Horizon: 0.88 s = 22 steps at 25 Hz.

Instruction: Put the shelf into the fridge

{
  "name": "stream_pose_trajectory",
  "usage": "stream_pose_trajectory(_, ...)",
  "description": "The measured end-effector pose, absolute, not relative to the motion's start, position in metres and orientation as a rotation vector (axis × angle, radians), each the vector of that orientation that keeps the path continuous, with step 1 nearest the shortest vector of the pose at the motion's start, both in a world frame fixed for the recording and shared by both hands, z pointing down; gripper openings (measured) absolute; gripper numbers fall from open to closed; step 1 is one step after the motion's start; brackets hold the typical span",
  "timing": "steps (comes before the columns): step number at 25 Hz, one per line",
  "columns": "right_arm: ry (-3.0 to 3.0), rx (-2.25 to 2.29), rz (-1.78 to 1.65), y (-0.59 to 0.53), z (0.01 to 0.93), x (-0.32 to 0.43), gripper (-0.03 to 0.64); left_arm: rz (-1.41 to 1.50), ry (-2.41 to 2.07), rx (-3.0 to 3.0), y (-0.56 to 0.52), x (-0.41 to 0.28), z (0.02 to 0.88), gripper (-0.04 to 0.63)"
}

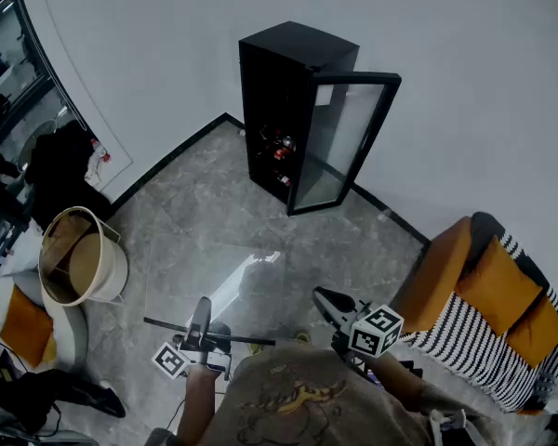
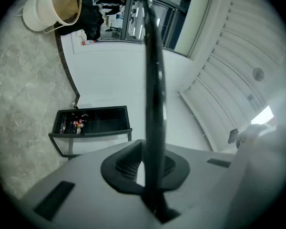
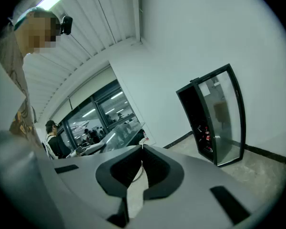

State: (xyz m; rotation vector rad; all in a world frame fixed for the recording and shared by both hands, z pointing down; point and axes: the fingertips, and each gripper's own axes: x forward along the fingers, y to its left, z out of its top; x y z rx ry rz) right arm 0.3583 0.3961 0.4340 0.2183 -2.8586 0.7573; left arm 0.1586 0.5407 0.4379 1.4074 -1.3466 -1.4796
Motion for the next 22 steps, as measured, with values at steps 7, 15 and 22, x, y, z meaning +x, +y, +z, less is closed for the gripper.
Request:
stream_pose_trajectory(7,-2.87,0.208,0.741,0.392,0.431,0.349,0.023,-1.498,-1.342,1.418,0.537,0.149,0.433,0.014)
stream_pose_trajectory(15,-2.891,0.21,0.759,0.397,0.426,0.345,0.023,-1.483,-1.334,1.423,0.541,0.142,0.433,0.014)
stream_pose_trajectory(22,-2.893,0.203,0.802,0.406,0.427,0.343,0.023,-1.458,-1.299,1.451,0.543,0.136,0.439,0.014)
